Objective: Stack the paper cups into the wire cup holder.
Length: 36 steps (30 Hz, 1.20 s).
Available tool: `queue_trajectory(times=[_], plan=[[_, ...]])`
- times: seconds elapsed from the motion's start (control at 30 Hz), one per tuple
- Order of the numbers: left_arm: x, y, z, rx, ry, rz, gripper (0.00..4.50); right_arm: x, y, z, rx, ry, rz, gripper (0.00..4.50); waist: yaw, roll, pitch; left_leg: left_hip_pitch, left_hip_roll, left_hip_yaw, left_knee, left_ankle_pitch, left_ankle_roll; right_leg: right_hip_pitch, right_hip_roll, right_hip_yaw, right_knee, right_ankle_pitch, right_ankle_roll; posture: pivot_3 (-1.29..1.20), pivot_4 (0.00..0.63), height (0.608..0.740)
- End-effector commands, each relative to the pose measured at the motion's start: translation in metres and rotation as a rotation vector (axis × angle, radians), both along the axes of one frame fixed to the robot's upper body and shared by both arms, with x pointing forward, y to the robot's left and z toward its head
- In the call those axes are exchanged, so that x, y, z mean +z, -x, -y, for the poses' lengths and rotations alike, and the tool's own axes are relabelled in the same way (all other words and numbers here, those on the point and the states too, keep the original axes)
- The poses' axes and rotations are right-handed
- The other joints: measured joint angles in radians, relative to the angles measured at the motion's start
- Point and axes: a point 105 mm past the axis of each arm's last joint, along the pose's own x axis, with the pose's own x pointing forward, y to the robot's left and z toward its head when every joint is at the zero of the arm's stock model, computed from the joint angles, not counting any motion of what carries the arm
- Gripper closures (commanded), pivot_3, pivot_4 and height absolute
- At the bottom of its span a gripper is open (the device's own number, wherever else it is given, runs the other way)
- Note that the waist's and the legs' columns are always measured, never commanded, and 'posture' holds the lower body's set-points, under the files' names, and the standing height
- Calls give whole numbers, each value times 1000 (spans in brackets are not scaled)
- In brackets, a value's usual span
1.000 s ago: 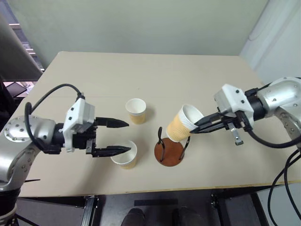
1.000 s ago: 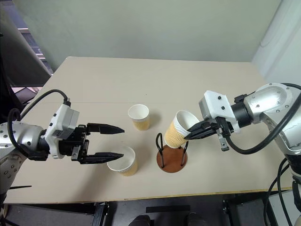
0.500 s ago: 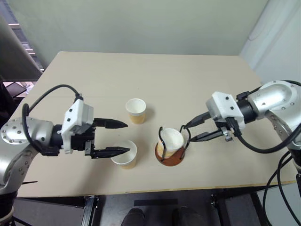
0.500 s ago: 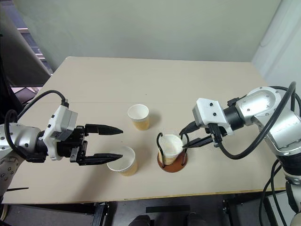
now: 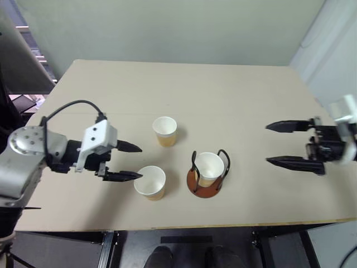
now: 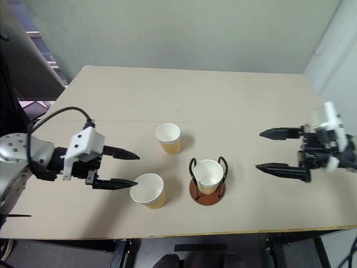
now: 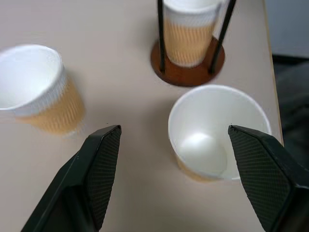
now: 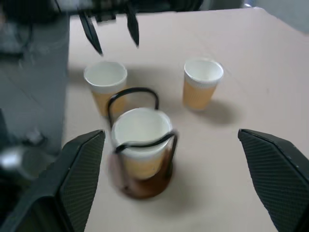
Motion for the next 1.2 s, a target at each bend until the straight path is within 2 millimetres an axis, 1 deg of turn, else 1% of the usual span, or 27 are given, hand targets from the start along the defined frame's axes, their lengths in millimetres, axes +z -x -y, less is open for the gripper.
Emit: queue_trajectory(times=[0.03,0.17,0.37,0.47,0.53,0.73,0.77,0.93,1.03,1.07,1.13,1.2], plan=[[-1,-4,-4,-27,-68,11,701,26,23,-8,30,-52,84,28,-12,0,0,1,0,1,0,0,0,0,1,0,1,0,0,0,150,740],[-11,-13,-4,-41,-135,2,701,27,39,-18,36,-101,72,28,-21,0,0,3,2,0,0,0,0,1,4,0,2,0,-1,0,150,740],[-17,-14,-6,-74,-185,-21,701,31,51,-22,35,-129,75,28,-24,0,0,2,2,-4,1,-1,2,1,3,1,0,0,0,0,150,740],[-17,-14,-2,-91,-180,-28,1301,33,54,-24,37,-133,80,0,-24,0,0,2,2,-5,0,-1,2,1,3,1,0,0,0,0,150,740],[-17,-14,-1,-98,-176,-30,1989,34,55,-25,34,-134,81,0,-24,0,0,2,2,-5,0,-2,2,1,3,1,0,0,0,0,150,740],[-15,-14,1,-112,-165,-34,4262,31,50,-25,14,-112,84,0,-24,0,0,2,2,-5,0,-2,3,1,3,1,0,0,0,0,150,740],[-15,-14,1,-114,-164,-34,4466,30,49,-25,13,-109,87,0,-24,0,0,2,2,-5,0,-2,3,1,3,1,0,0,0,0,150,740],[-10,-11,3,-124,-149,-29,4466,29,46,-23,9,-96,89,0,-24,0,0,2,2,-5,0,-2,4,1,2,1,0,0,0,0,150,740],[2,-16,5,-124,-118,14,4466,29,44,-23,10,-90,94,0,-24,0,0,2,2,-5,0,-2,4,1,2,1,1,0,0,0,150,740],[11,-20,7,-125,-95,45,4466,28,43,-23,10,-87,97,0,-22,0,0,2,2,-6,1,-2,4,1,2,1,1,1,1,0,150,740],[35,-28,14,-134,-22,115,4466,28,40,-23,7,-81,102,0,-16,-1,0,1,2,-6,1,-2,4,1,1,1,1,1,1,0,150,740],[67,-36,24,-148,66,194,4466,28,38,-22,4,-75,109,0,-13,-1,0,1,2,-6,3,-2,4,1,1,0,1,1,1,0,150,740]])
